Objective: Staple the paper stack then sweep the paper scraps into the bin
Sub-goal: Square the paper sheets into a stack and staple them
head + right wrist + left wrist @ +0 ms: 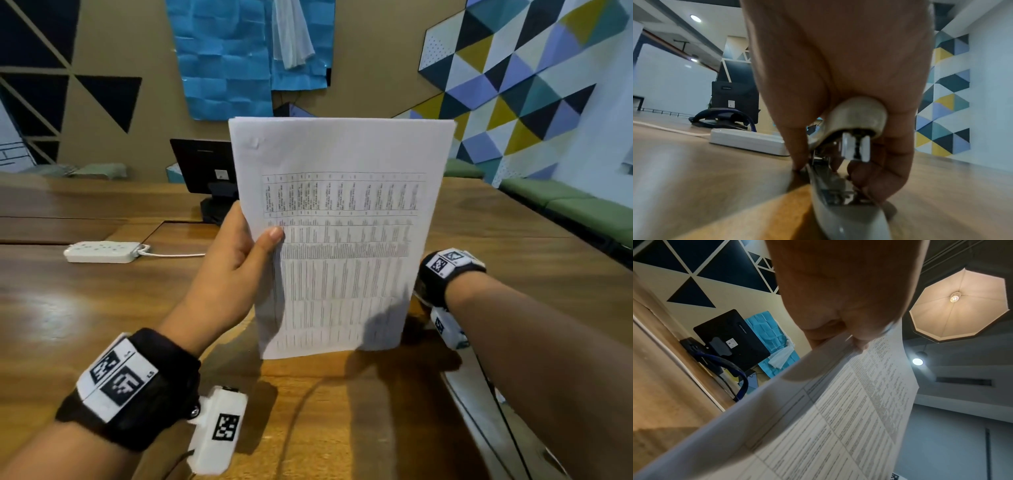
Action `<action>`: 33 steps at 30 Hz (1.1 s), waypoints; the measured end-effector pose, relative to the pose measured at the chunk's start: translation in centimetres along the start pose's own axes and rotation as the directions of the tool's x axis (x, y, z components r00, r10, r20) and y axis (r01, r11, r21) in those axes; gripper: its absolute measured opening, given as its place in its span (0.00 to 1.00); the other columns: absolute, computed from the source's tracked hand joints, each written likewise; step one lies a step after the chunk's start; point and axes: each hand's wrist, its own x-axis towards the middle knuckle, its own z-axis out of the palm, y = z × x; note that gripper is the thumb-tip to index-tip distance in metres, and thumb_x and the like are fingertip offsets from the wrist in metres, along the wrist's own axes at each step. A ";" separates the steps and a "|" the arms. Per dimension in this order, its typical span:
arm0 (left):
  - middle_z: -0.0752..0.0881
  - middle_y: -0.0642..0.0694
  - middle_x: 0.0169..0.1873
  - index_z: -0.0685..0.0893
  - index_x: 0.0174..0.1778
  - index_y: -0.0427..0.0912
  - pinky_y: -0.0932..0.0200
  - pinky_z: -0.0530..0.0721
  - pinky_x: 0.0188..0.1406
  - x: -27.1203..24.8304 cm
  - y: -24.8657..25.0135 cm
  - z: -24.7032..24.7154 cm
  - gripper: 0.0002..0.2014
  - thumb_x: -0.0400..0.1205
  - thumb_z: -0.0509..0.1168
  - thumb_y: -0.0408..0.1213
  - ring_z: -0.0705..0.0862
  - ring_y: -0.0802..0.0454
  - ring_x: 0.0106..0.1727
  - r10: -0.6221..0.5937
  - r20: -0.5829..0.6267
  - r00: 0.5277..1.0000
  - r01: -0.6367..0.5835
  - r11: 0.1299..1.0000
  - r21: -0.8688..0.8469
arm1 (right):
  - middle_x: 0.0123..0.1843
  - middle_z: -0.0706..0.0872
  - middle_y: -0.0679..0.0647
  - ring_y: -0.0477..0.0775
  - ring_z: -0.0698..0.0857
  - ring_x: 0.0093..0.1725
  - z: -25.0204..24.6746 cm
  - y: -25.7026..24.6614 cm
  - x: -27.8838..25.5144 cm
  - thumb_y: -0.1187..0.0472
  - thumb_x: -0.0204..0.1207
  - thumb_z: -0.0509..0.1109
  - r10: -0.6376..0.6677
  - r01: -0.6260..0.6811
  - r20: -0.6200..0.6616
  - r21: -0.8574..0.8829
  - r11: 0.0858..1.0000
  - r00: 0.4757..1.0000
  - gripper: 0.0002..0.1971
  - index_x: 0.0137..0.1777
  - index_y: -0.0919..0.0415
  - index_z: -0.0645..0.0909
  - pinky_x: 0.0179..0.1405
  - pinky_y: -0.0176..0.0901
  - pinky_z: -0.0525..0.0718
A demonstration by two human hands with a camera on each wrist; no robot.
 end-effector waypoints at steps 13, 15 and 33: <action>0.85 0.57 0.70 0.73 0.79 0.45 0.76 0.84 0.61 -0.8 0.9 0.2 0.19 0.92 0.60 0.32 0.83 0.68 0.71 -0.006 0.010 1.000 0.007 0.999 -0.045 | 0.50 0.89 0.72 0.65 0.89 0.36 0.1 3.6 1.2 0.49 0.79 0.71 0.398 0.093 -0.154 0.981 0.167 0.904 0.22 0.63 0.67 0.79 0.19 0.43 0.80; 0.85 0.58 0.70 0.72 0.80 0.46 0.74 0.84 0.64 -1.0 1.0 0.3 0.19 0.92 0.60 0.34 0.83 0.68 0.72 -0.006 -0.006 1.000 0.006 1.000 -0.024 | 0.49 0.91 0.64 0.70 0.92 0.47 -3.4 4.3 -1.3 0.41 0.71 0.69 0.575 0.377 -0.336 0.925 0.051 0.746 0.21 0.52 0.58 0.85 0.34 0.60 0.91; 0.86 0.53 0.49 0.72 0.62 0.48 0.40 0.94 0.43 -2.5 3.6 3.6 0.08 0.92 0.58 0.47 0.89 0.55 0.48 0.020 -0.093 0.995 0.006 0.963 0.270 | 0.44 0.91 0.59 0.60 0.92 0.44 -15.9 -12.1 -12.3 0.45 0.80 0.72 0.448 0.891 -0.796 0.453 -0.004 0.407 0.14 0.51 0.57 0.82 0.45 0.60 0.92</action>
